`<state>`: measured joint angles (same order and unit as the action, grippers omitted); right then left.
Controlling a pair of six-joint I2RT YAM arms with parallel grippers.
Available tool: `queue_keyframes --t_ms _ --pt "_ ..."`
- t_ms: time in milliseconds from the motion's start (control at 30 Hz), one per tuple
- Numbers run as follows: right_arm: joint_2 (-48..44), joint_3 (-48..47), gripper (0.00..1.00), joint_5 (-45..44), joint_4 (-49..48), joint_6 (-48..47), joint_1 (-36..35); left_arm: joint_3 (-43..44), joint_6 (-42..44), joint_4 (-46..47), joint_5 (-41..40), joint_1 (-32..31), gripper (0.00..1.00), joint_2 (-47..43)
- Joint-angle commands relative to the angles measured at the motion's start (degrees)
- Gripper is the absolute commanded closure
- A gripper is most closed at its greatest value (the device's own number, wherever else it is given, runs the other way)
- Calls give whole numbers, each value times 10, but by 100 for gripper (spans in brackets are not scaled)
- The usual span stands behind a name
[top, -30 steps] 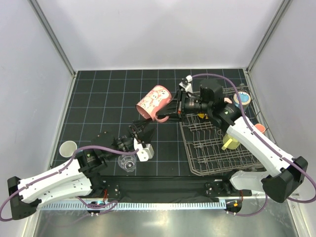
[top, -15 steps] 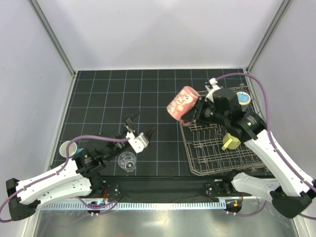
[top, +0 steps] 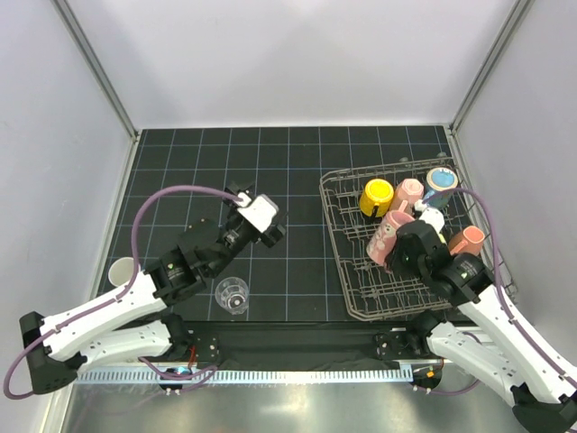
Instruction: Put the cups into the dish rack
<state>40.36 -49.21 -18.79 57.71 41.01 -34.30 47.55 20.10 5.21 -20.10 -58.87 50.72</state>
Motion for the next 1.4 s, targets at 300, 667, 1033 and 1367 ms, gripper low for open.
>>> queue_keyframes --t_ms 300,667,1033,1367 --pt "27 28 96 -112 -3 82 -8 39 -95 -9 -66 39 1 10" --pt "20 107 96 -186 -53 144 -24 26 -98 9 -93 43 1 -4" --pt "61 133 96 -202 -65 195 -74 25 -96 9 -100 46 2 -3" --pt "114 156 85 -205 -54 260 -137 13 -91 26 -122 51 2 -18"
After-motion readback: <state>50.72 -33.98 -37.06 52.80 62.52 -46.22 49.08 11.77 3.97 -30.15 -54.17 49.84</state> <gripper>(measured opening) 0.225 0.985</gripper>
